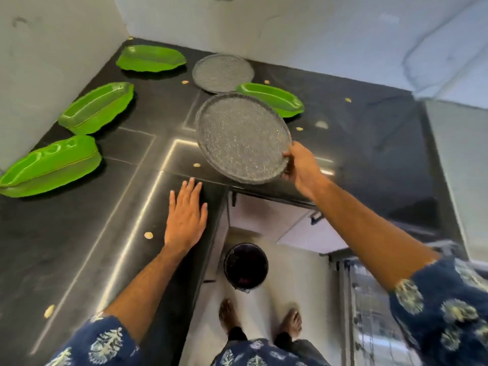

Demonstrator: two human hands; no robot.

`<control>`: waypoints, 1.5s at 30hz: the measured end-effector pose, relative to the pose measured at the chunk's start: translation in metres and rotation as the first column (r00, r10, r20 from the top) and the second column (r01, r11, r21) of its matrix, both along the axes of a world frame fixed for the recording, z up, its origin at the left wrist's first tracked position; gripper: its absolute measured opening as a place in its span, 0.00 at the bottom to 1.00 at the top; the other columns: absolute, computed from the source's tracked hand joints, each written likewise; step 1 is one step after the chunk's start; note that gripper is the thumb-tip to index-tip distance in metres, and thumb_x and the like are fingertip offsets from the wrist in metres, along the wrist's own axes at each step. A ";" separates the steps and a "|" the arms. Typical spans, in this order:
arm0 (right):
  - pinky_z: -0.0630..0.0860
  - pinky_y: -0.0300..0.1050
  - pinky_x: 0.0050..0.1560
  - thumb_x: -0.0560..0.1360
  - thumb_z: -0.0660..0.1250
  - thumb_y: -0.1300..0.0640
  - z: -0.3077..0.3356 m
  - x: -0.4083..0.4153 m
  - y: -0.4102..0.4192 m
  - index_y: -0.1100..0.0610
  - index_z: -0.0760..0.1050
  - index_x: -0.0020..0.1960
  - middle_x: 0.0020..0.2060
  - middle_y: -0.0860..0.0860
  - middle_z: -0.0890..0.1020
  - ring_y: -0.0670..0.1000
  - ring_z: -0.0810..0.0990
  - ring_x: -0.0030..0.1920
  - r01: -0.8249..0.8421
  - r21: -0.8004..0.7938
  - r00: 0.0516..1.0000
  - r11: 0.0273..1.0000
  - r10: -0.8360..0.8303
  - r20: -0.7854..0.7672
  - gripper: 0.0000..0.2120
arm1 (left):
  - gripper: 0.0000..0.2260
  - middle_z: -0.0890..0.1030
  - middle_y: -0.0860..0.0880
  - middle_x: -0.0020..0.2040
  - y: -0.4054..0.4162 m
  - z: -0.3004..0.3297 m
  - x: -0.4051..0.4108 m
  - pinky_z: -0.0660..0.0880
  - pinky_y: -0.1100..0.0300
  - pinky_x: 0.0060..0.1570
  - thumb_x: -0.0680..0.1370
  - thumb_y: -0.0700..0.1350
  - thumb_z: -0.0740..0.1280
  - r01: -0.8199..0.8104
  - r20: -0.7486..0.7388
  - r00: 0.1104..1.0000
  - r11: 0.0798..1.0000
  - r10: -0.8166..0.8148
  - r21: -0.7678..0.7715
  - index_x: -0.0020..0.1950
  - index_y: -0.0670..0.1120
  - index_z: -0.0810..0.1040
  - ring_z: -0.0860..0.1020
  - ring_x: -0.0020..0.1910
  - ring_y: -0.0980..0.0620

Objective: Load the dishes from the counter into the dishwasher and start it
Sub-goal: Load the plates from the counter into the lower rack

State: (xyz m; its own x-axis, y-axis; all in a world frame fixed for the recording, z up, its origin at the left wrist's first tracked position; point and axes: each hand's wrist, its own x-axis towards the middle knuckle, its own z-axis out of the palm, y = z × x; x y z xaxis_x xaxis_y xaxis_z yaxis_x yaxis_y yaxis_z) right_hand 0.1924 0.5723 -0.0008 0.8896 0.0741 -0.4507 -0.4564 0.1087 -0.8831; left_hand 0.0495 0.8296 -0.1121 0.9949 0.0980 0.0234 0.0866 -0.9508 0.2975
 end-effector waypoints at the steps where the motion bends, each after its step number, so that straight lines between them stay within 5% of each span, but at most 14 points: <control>1: 0.77 0.42 0.34 0.78 0.57 0.59 -0.001 -0.018 -0.028 0.51 0.74 0.48 0.37 0.48 0.80 0.47 0.79 0.37 0.049 0.036 0.999 0.998 -0.048 -0.013 0.08 | 0.26 0.56 0.47 0.82 -0.003 0.001 0.000 0.49 0.42 0.79 0.83 0.53 0.50 0.059 0.005 0.998 0.998 -0.058 -0.025 0.80 0.45 0.59 0.50 0.81 0.49; 4: 0.80 0.53 0.47 0.83 0.56 0.60 -0.006 -0.081 -0.124 0.56 0.74 0.59 0.49 0.53 0.82 0.52 0.82 0.45 0.140 0.106 0.990 0.984 -0.141 -0.001 0.09 | 0.27 0.56 0.47 0.82 -0.044 0.008 0.007 0.49 0.44 0.79 0.82 0.55 0.51 0.234 0.050 0.972 0.964 -0.230 -0.125 0.79 0.44 0.61 0.51 0.81 0.49; 8: 0.80 0.52 0.46 0.84 0.56 0.59 -0.023 -0.174 -0.232 0.56 0.69 0.67 0.54 0.53 0.81 0.51 0.82 0.48 0.209 0.083 0.978 0.974 -0.208 -0.027 0.12 | 0.26 0.57 0.47 0.81 -0.144 0.017 0.020 0.49 0.45 0.79 0.82 0.53 0.54 0.495 0.126 0.869 0.846 -0.478 -0.198 0.79 0.45 0.63 0.54 0.81 0.49; 11: 0.81 0.51 0.52 0.84 0.57 0.58 -0.043 -0.243 -0.311 0.55 0.71 0.67 0.57 0.51 0.83 0.51 0.83 0.54 0.387 0.053 0.920 0.920 -0.383 -0.082 0.13 | 0.25 0.58 0.46 0.81 -0.235 0.020 0.026 0.51 0.45 0.79 0.81 0.49 0.56 0.705 0.126 0.709 0.690 -0.694 -0.164 0.78 0.45 0.64 0.56 0.80 0.49; 13: 0.82 0.42 0.48 0.84 0.58 0.55 -0.055 -0.288 -0.365 0.51 0.74 0.63 0.53 0.45 0.85 0.46 0.84 0.52 0.526 0.029 0.848 0.850 -0.522 -0.088 0.10 | 0.23 0.64 0.43 0.78 -0.301 0.017 0.021 0.57 0.45 0.77 0.80 0.47 0.56 0.840 0.071 0.538 0.528 -0.840 -0.123 0.74 0.43 0.70 0.63 0.77 0.44; 15: 0.82 0.46 0.52 0.83 0.59 0.51 -0.070 -0.330 -0.418 0.49 0.76 0.61 0.54 0.46 0.85 0.48 0.84 0.55 0.602 -0.063 0.790 0.796 -0.605 -0.099 0.10 | 0.21 0.70 0.42 0.74 -0.369 0.009 0.007 0.64 0.47 0.74 0.79 0.46 0.55 0.925 -0.018 0.364 0.364 -0.931 -0.112 0.68 0.42 0.76 0.70 0.72 0.41; 20: 0.79 0.59 0.60 0.81 0.64 0.51 -0.119 -0.416 -0.540 0.55 0.76 0.60 0.58 0.59 0.82 0.58 0.82 0.56 0.700 -0.209 0.670 0.683 -0.729 -0.139 0.11 | 0.16 0.75 0.42 0.69 -0.508 -0.023 -0.043 0.71 0.49 0.67 0.81 0.45 0.57 0.982 -0.159 0.114 0.136 -0.981 -0.133 0.61 0.44 0.81 0.75 0.68 0.42; 25: 0.77 0.65 0.60 0.80 0.65 0.62 -0.152 -0.480 -0.619 0.61 0.75 0.63 0.57 0.61 0.82 0.63 0.82 0.57 0.708 -0.252 0.613 0.660 -0.751 -0.247 0.12 | 0.12 0.74 0.44 0.71 -0.631 -0.041 -0.070 0.70 0.48 0.69 0.80 0.40 0.63 0.980 -0.210 0.026 0.066 -0.977 -0.187 0.63 0.45 0.80 0.73 0.70 0.44; 29: 0.82 0.58 0.51 0.75 0.65 0.69 -0.176 -0.496 -0.660 0.52 0.73 0.54 0.51 0.56 0.80 0.56 0.81 0.51 0.652 -0.409 0.590 0.639 -0.766 -0.255 0.14 | 0.14 0.70 0.47 0.73 -0.714 -0.058 -0.076 0.62 0.54 0.74 0.81 0.43 0.62 0.988 -0.273 -0.066 -0.025 -0.960 -0.151 0.66 0.48 0.77 0.67 0.74 0.49; 35: 0.79 0.48 0.37 0.81 0.59 0.63 -0.242 -0.501 -0.695 0.50 0.68 0.63 0.52 0.53 0.75 0.58 0.79 0.49 0.535 -0.579 0.625 0.615 -0.750 -0.219 0.14 | 0.17 0.66 0.48 0.76 -0.806 -0.121 -0.072 0.61 0.54 0.75 0.82 0.46 0.60 0.992 -0.462 -0.115 -0.082 -0.880 -0.091 0.71 0.48 0.72 0.64 0.76 0.49; 39: 0.69 0.29 0.23 0.82 0.58 0.61 -0.298 -0.491 -0.697 0.51 0.68 0.65 0.50 0.51 0.75 0.42 0.76 0.38 0.511 -0.609 0.663 0.606 -0.729 -0.169 0.13 | 0.17 0.73 0.48 0.69 -0.848 -0.182 -0.065 0.68 0.54 0.69 0.82 0.47 0.61 0.996 -0.572 -0.088 -0.059 -0.815 -0.069 0.71 0.46 0.71 0.73 0.67 0.49; 41: 0.68 0.29 0.21 0.83 0.58 0.60 -0.327 -0.483 -0.693 0.51 0.68 0.66 0.49 0.52 0.77 0.39 0.74 0.35 0.477 -0.622 0.681 0.620 -0.709 -0.184 0.13 | 0.18 0.75 0.46 0.68 -0.863 -0.215 -0.058 0.70 0.54 0.67 0.82 0.46 0.63 0.994 -0.617 -0.042 0.027 -0.786 -0.102 0.71 0.45 0.70 0.75 0.65 0.48; 45: 0.79 0.40 0.33 0.84 0.55 0.60 -0.385 -0.462 -0.682 0.48 0.66 0.70 0.55 0.56 0.81 0.51 0.81 0.39 0.402 -0.626 0.716 0.668 -0.655 -0.240 0.17 | 0.22 0.71 0.41 0.73 -0.894 -0.282 -0.033 0.68 0.52 0.69 0.82 0.45 0.64 0.932 -0.684 0.139 0.327 -0.716 -0.153 0.75 0.41 0.66 0.72 0.69 0.43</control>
